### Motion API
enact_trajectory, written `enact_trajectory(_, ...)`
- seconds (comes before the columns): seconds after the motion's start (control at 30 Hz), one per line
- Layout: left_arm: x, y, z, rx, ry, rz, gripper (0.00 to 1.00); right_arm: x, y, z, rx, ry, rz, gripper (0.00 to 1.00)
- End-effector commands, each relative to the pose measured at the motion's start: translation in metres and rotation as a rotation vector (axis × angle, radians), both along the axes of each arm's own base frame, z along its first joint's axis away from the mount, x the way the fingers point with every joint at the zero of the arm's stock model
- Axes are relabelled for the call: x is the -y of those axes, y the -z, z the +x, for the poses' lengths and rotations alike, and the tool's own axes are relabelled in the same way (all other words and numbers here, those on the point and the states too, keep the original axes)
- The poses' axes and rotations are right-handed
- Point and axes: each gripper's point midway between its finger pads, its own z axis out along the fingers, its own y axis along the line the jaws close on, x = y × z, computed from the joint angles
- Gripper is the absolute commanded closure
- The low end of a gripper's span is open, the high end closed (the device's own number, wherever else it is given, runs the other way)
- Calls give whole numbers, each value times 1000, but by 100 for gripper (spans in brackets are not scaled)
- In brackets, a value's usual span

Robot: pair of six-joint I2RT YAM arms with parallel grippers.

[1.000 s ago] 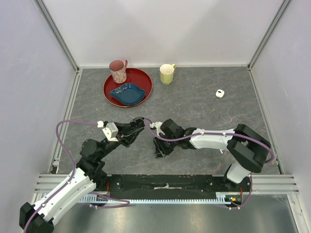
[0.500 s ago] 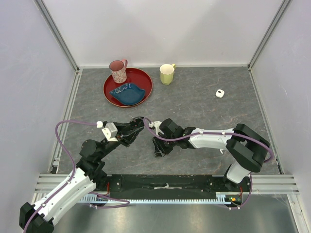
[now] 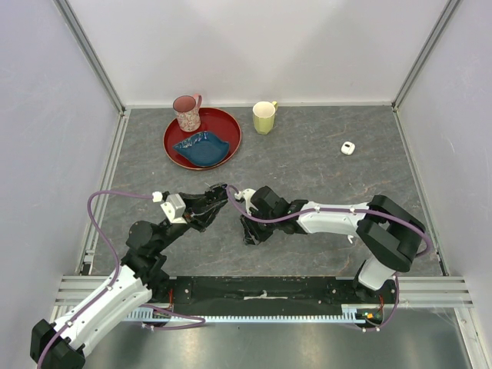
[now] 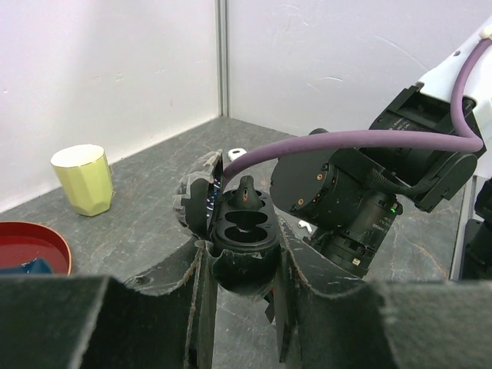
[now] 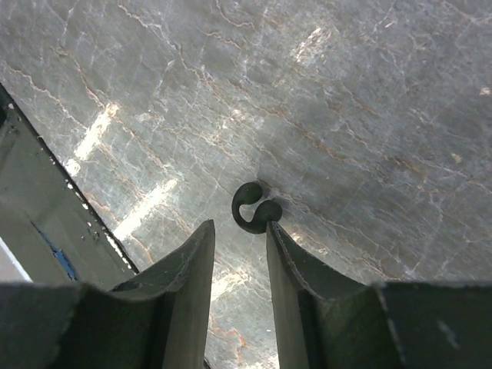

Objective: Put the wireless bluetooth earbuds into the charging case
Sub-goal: Adjust the earbud at the center of the board.

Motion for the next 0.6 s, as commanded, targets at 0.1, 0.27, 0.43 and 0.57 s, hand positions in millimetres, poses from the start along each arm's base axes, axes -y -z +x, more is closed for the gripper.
enact_trajectory(0.1, 0, -4, -1, 2, 7, -24, 98, -8, -1, 15, 71, -12, -5, 59)
enact_trajectory(0.27, 0, -4, -1, 4, 7, -23, 98, -9, 1, 16, 77, -11, -10, 59)
enact_trajectory(0.43, 0, -4, -1, 2, 6, -24, 98, -11, 0, 18, 77, -7, -4, 64)
enact_trajectory(0.57, 0, -3, -1, 1, 3, -26, 98, -13, -1, 22, 78, 15, 0, 68)
